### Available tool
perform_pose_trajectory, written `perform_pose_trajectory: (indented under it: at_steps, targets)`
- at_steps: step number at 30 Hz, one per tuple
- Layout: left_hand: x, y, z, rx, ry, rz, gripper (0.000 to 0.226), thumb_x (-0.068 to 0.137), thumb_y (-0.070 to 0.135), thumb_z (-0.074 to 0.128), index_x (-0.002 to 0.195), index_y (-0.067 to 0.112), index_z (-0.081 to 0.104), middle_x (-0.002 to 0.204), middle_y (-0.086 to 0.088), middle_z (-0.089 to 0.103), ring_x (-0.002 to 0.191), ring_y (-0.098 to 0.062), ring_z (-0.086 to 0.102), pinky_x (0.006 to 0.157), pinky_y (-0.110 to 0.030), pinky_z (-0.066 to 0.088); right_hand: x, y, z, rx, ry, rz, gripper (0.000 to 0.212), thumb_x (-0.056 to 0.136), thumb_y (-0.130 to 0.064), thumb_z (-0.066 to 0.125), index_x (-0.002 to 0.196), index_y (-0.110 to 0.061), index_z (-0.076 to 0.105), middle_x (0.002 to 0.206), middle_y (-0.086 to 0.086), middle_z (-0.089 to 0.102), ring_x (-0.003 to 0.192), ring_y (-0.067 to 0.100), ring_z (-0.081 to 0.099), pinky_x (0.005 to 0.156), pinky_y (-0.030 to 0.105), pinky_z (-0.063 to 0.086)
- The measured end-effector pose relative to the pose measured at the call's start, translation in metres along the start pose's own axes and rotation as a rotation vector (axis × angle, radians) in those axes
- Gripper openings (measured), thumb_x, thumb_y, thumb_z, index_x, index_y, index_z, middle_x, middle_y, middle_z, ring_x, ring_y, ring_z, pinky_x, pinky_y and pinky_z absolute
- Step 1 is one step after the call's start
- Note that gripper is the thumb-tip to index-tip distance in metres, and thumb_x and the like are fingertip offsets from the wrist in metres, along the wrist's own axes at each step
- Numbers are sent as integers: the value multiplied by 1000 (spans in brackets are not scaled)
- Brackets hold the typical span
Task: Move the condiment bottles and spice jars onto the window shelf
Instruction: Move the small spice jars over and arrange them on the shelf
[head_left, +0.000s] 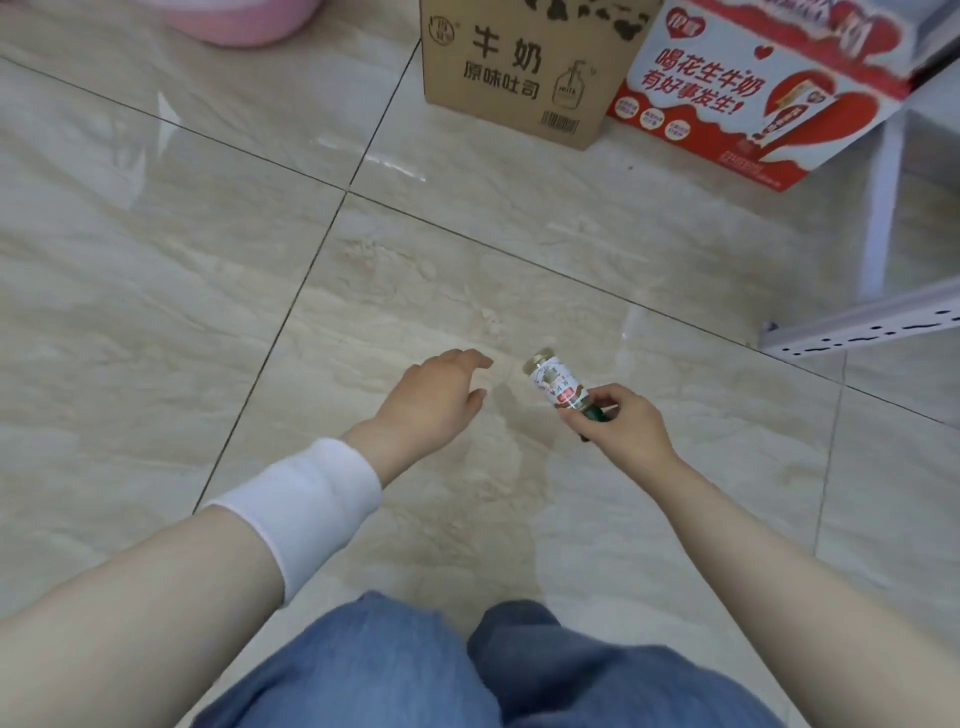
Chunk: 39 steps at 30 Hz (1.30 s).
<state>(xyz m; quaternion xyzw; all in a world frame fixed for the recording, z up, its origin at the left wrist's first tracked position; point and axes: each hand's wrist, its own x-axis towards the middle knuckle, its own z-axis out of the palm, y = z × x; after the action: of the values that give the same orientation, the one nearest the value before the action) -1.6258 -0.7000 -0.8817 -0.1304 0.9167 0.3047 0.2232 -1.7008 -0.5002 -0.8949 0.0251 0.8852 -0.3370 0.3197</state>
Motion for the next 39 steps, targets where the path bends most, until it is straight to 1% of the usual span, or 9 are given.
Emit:
perform_pose_trajectory:
  at_steps: [3,8,17,21,24,27,29,34,39]
  targets:
    - [-46,44,-50,-59,26,2,40,94,21,47,134,16,42,136,-6,48,121,-26,49,98,-36,38,-56,-42,-48,39,-30,-16,26,72,-26,78,91,-16,65,84,6,65,66,14,58,49,6,38]
    - [-134,120,-146,-124,79,2,40,94,21,48,133,17,43,136,-3,50,124,-24,47,100,-36,37,-161,-122,-139,107,-60,-49,21,69,-27,80,85,-28,66,80,-5,65,73,14,61,70,25,47]
    - [-304,280,-322,-163,212,111,39,93,20,50,131,16,46,130,-3,54,121,-20,48,102,-40,37,-369,-256,-299,237,-26,-120,24,69,-25,80,89,-30,68,89,-6,70,75,5,62,73,22,52]
    - [-356,344,-376,-148,284,189,39,92,20,52,130,16,48,130,-1,54,121,-19,49,102,-37,36,-437,-288,-362,291,40,-151,25,72,-19,79,94,-21,68,89,-4,69,73,2,61,64,9,49]
    - [-378,385,-405,-176,361,277,38,91,19,54,129,15,50,128,0,56,118,-19,51,101,-33,37,-466,-297,-403,350,102,-162,25,72,-15,78,95,-18,67,89,-3,69,74,3,62,63,7,48]
    - [-388,424,-423,-200,394,321,37,91,19,54,128,15,50,127,-2,56,117,-18,50,99,-28,35,-484,-300,-438,397,142,-189,25,74,-13,75,97,-15,65,89,-3,67,69,-6,62,59,5,46]
    - [-392,449,-433,-228,388,328,36,91,19,54,128,16,50,125,-3,56,116,-18,51,99,-29,35,-494,-305,-462,408,175,-207,27,76,-16,74,100,-15,65,92,-4,66,76,-2,62,59,5,46]
    - [-392,504,-451,-263,394,393,36,92,20,53,128,19,50,127,-1,54,119,-16,49,97,-25,33,-504,-324,-526,460,296,-278,32,74,-21,75,104,-19,64,96,-6,67,89,5,63,77,17,53]
    - [-387,545,-472,-299,447,472,34,92,21,53,126,21,51,124,0,56,117,-13,51,95,-24,35,-510,-349,-583,488,331,-400,30,74,-15,74,102,-20,63,102,4,67,93,15,63,65,12,51]
